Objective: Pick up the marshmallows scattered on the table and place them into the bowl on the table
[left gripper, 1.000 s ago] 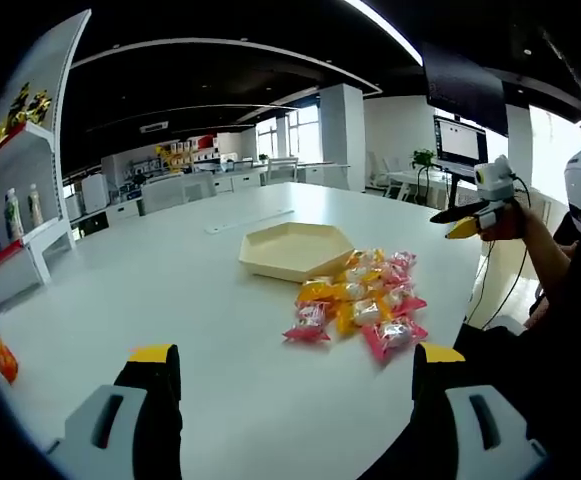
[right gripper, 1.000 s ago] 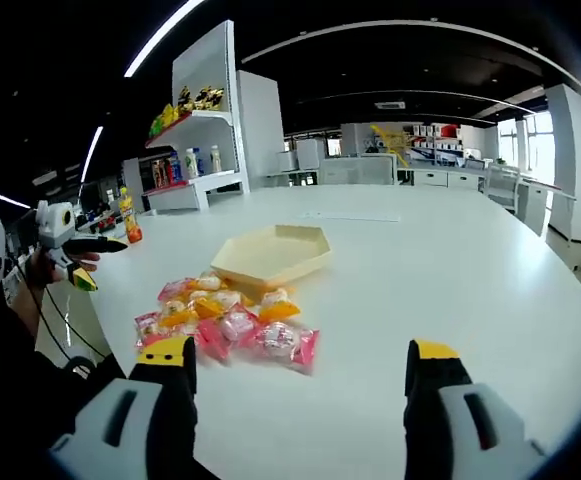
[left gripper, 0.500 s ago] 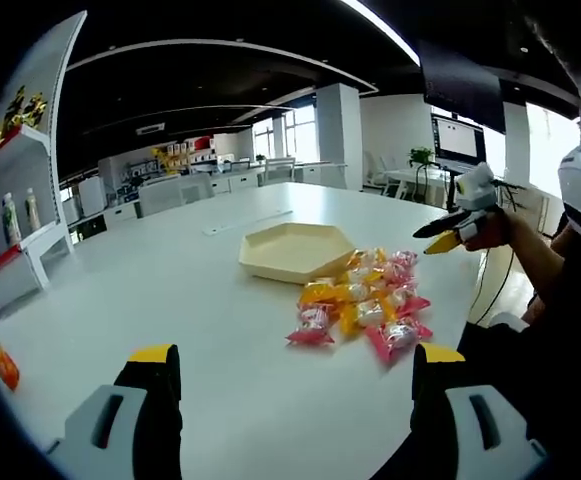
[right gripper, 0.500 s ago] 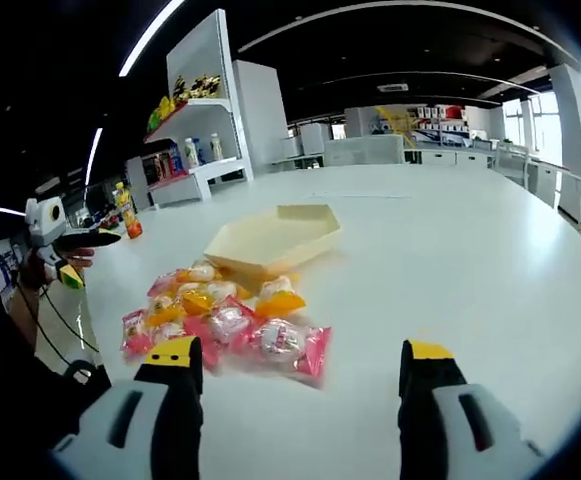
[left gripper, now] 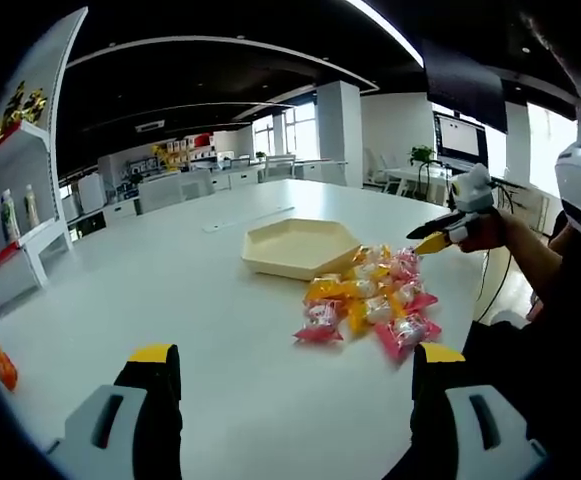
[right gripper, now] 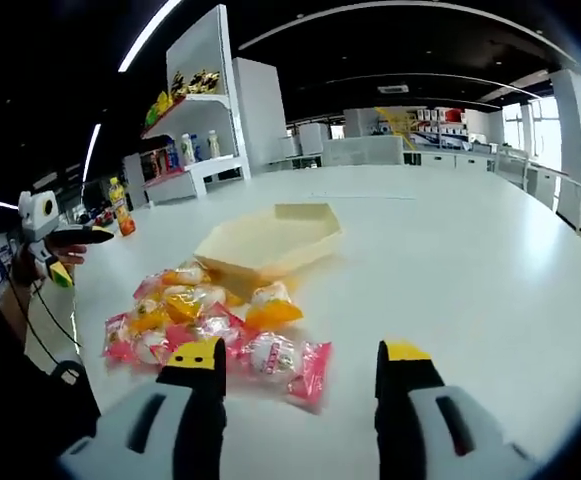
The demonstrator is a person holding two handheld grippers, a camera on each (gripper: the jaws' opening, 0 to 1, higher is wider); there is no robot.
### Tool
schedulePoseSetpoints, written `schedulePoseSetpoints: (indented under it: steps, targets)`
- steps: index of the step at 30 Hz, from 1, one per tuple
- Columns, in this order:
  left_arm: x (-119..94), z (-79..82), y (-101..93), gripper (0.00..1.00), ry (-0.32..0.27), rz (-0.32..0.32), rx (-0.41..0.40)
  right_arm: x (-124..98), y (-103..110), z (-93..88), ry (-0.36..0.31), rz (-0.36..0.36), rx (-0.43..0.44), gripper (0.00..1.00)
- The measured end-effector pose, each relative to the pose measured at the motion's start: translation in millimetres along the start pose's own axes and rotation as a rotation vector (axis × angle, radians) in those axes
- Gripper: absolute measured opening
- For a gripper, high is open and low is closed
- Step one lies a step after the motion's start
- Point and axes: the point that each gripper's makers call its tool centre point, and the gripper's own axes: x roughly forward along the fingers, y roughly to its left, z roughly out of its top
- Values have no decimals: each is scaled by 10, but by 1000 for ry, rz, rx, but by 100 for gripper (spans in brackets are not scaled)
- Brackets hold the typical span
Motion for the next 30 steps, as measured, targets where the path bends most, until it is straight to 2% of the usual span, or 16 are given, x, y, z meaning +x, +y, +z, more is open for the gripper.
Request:
schedulePoseSetpoints:
  steps: [2,5,10,14,16,25,30]
  targets:
    - [6,-3,8,95,1,0,-1,9,7,19,-12,2,10,44]
    - [23,-12,17,95,6,1,-2,61,62,-34,17,27,29,48]
    - [47,-20,10,95,14,-6,4,118,77,-140,53,19,-9,48]
    - [70,-29,-5,95,18,-12,8,136,65,-181,64,13,-32,40]
    - [78,-39,-10,95,22,-15,6,130,46,-171,54,5,-45,35]
    - [67,-36,-6,95,20,-12,4,98,13,-159,31,-3,-42,32]
    - [57,-31,-20,95,18,-13,7,70,-2,-123,16,-12,-43,25]
